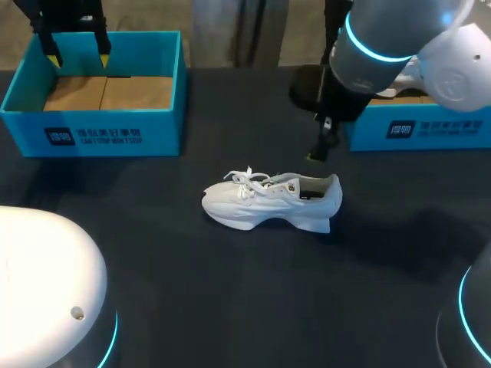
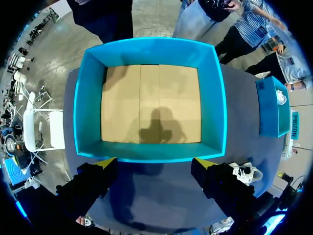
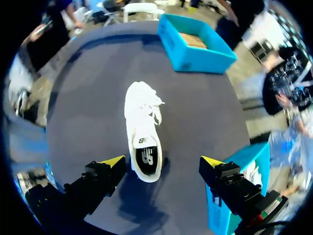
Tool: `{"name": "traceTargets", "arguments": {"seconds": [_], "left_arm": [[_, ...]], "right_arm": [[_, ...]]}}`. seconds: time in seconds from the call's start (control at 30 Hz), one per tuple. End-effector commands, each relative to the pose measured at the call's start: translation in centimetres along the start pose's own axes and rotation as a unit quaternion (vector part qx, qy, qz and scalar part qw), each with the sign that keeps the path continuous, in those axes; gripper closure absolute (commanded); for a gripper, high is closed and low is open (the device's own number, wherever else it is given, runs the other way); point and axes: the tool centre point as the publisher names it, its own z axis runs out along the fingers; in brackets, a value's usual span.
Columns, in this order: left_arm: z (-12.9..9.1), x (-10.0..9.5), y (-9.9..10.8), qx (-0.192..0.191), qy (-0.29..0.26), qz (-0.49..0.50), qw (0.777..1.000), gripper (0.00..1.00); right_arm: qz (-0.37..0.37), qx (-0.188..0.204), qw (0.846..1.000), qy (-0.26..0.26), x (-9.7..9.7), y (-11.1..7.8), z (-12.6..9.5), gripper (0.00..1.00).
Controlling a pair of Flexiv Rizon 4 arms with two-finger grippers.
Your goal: Take the shoe out of the shoebox, open the shoe tongue, remove and reinsert the insole, then place the shoe into the shoebox
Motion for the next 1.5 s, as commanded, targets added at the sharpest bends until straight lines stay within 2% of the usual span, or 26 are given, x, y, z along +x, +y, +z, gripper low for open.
{"name": "traceTargets", "arguments": {"seconds": [0.03, 0.2, 0.3, 0.47, 0.67, 0.97, 1.3, 1.5], "left_arm": [[-0.1, 0.0, 0.0, -0.001, 0.0, 0.0, 1.0, 0.0], [-0.1, 0.0, 0.0, -0.001, 0.0, 0.0, 1.0, 0.0], [-0.1, 0.0, 0.0, -0.001, 0.0, 0.0, 1.0, 0.0], [-0.1, 0.0, 0.0, -0.001, 0.0, 0.0, 1.0, 0.0], [-0.1, 0.0, 0.0, -0.001, 0.0, 0.0, 1.0, 0.0], [-0.1, 0.0, 0.0, -0.001, 0.0, 0.0, 1.0, 0.0], [-0.1, 0.0, 0.0, -0.001, 0.0, 0.0, 1.0, 0.0], [-0.1, 0.0, 0.0, -0.001, 0.0, 0.0, 1.0, 0.0]], "right_arm": [[-0.003, -0.031, 1.0, 0.002, -0.1, -0.7, 0.1, 0.0], [-0.007, -0.036, 0.999, -0.004, 0.0, -0.9, 0.0, 0.0], [-0.037, -0.043, 0.998, -0.004, 0.1, -1.4, -0.2, 0.0], [-0.077, -0.085, 0.993, 0.01, 0.1, -2.6, -0.3, 0.0], [-0.092, -0.11, 0.989, 0.03, 0.2, -4.4, 0.3, 0.0], [-0.078, -0.166, 0.982, 0.046, 0.2, -7.7, 1.5, 0.0], [-0.067, -0.198, 0.977, 0.049, -0.4, -12.3, 3.2, 0.0], [-0.075, -0.236, 0.967, 0.055, -0.7, -14.4, 4.1, 0.0]]}}
